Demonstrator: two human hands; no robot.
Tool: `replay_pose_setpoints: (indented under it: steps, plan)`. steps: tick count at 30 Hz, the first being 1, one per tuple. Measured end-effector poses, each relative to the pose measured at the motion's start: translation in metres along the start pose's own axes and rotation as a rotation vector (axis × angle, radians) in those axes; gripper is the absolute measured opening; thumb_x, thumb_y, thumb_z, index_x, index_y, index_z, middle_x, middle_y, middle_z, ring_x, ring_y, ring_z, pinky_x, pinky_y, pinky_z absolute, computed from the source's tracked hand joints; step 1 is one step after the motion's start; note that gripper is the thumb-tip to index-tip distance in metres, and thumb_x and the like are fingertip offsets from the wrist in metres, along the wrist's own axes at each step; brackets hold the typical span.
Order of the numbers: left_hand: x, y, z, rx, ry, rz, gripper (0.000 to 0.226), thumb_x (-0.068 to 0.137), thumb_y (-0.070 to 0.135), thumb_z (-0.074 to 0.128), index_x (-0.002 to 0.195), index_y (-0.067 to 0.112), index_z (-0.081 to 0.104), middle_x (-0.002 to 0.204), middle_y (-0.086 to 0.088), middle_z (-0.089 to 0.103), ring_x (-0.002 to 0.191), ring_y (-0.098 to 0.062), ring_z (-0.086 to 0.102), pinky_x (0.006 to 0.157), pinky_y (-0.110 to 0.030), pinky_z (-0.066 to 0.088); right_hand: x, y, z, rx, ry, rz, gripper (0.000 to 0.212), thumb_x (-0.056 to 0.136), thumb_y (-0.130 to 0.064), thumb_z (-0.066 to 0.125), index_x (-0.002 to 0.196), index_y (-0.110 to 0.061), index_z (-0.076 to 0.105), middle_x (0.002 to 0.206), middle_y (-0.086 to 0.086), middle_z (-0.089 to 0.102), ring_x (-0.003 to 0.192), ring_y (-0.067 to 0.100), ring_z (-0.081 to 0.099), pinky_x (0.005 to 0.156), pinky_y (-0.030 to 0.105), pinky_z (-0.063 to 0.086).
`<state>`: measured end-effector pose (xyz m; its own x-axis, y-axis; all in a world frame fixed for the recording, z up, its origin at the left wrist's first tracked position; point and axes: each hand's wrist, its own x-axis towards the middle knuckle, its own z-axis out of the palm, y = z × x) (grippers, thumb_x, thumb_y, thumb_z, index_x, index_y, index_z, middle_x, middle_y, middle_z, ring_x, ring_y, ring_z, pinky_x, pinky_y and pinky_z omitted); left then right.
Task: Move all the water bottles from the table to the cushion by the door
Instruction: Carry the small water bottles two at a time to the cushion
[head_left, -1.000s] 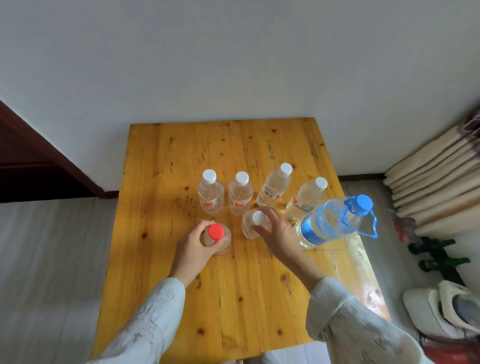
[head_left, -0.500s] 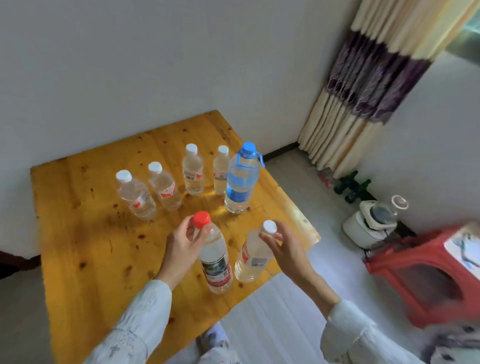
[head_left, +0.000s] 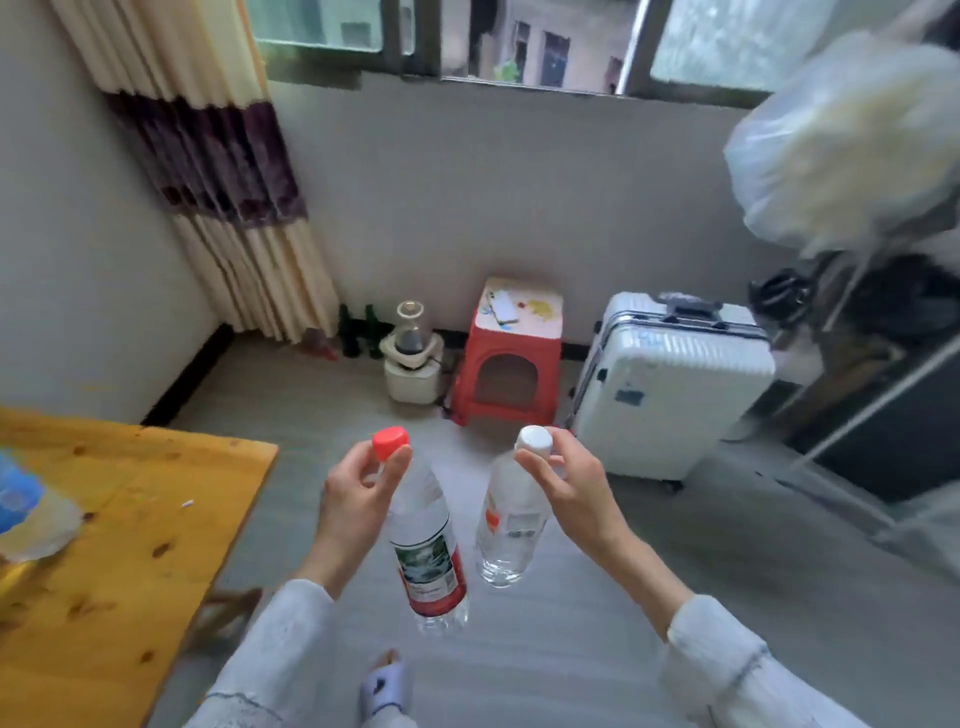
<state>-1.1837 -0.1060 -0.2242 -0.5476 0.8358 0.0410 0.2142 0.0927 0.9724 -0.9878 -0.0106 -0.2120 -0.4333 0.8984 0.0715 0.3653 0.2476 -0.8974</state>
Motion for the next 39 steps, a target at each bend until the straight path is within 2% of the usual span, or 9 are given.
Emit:
replay_pose_setpoints:
  steps: [3, 7, 11, 15, 17, 22, 29, 33, 39]
  plan:
    - [0.011, 0.023, 0.091, 0.01, -0.2, 0.091, 0.005, 0.084, 0.021, 0.061, 0.087, 0.018, 0.064, 0.068, 0.012, 0.058, 0.055, 0.008, 0.051, 0.051, -0.006, 0.038, -0.025, 0.032, -0.081, -0.03, 0.205, 0.093, 0.026, 0.084, -0.035, 0.058, 0.1, -0.015, 0.059, 0.093, 0.003, 0.063, 0.088, 0.023, 0.061, 0.077, 0.035, 0.047]
    - [0.02, 0.059, 0.21, 0.006, -0.433, 0.183, 0.01, 0.084, 0.022, 0.061, 0.093, 0.024, 0.063, 0.08, 0.011, 0.062, 0.07, -0.001, 0.056, 0.055, -0.005, 0.044, -0.06, 0.074, -0.176, -0.048, 0.493, 0.223, 0.027, 0.083, -0.028, 0.062, 0.102, -0.009, 0.06, 0.096, 0.011, 0.064, 0.089, 0.028, 0.061, 0.079, 0.043, 0.049]
    - [0.015, 0.082, 0.325, 0.007, -0.631, 0.23, 0.006, 0.084, 0.025, 0.061, 0.09, 0.024, 0.063, 0.084, 0.003, 0.067, 0.077, -0.013, 0.061, 0.073, -0.025, 0.049, -0.091, 0.114, -0.257, -0.079, 0.717, 0.337, 0.02, 0.083, -0.032, 0.061, 0.097, -0.017, 0.058, 0.091, 0.005, 0.063, 0.085, 0.022, 0.06, 0.067, 0.021, 0.045]
    - [0.007, 0.105, 0.445, -0.006, -0.845, 0.246, 0.013, 0.084, 0.025, 0.062, 0.078, 0.014, 0.063, 0.08, -0.01, 0.067, 0.074, -0.019, 0.058, 0.071, -0.036, 0.046, -0.111, 0.155, -0.337, -0.172, 0.912, 0.431, 0.02, 0.082, -0.038, 0.06, 0.097, -0.025, 0.056, 0.084, -0.007, 0.06, 0.078, 0.014, 0.056, 0.059, 0.003, 0.038]
    - [0.004, 0.119, 0.499, -0.006, -0.928, 0.277, 0.021, 0.083, 0.026, 0.062, 0.075, 0.007, 0.061, 0.074, -0.009, 0.064, 0.068, -0.018, 0.054, 0.066, -0.035, 0.045, -0.119, 0.171, -0.374, -0.198, 0.994, 0.499, 0.016, 0.082, -0.039, 0.059, 0.095, -0.031, 0.054, 0.086, -0.007, 0.061, 0.079, 0.016, 0.057, 0.063, 0.007, 0.04]
    - [-0.002, 0.156, 0.612, -0.014, -1.087, 0.302, 0.026, 0.082, 0.033, 0.063, 0.063, 0.018, 0.055, 0.068, -0.001, 0.062, 0.065, -0.013, 0.055, 0.062, -0.028, 0.042, -0.141, 0.198, -0.448, -0.171, 1.207, 0.602, 0.023, 0.081, -0.032, 0.064, 0.096, -0.015, 0.058, 0.093, 0.01, 0.066, 0.089, 0.029, 0.062, 0.083, 0.045, 0.05]
    - [-0.041, 0.177, 0.756, -0.021, -1.352, 0.294, 0.042, 0.08, 0.039, 0.065, 0.075, -0.002, 0.058, 0.074, -0.023, 0.06, 0.068, -0.016, 0.049, 0.066, -0.035, 0.04, -0.174, 0.249, -0.534, -0.084, 1.438, 0.718, 0.02, 0.078, -0.03, 0.067, 0.091, -0.02, 0.057, 0.092, 0.003, 0.066, 0.091, 0.022, 0.063, 0.084, 0.038, 0.05]
    - [-0.076, 0.184, 0.834, 0.014, -1.438, 0.277, 0.035, 0.078, 0.041, 0.067, 0.065, 0.01, 0.057, 0.062, -0.003, 0.053, 0.062, -0.011, 0.044, 0.062, -0.033, 0.037, -0.199, 0.29, -0.594, -0.059, 1.496, 0.733, 0.014, 0.078, -0.029, 0.068, 0.079, -0.032, 0.054, 0.083, -0.009, 0.065, 0.087, 0.018, 0.064, 0.079, 0.028, 0.048]
    - [-0.14, 0.227, 0.966, 0.029, -1.474, 0.339, 0.038, 0.074, 0.044, 0.069, 0.071, 0.007, 0.061, 0.068, -0.016, 0.056, 0.065, -0.014, 0.044, 0.064, -0.032, 0.037, -0.242, 0.341, -0.723, -0.079, 1.528, 0.715, 0.017, 0.078, -0.031, 0.067, 0.083, -0.018, 0.057, 0.088, 0.003, 0.068, 0.09, 0.022, 0.064, 0.079, 0.034, 0.049]
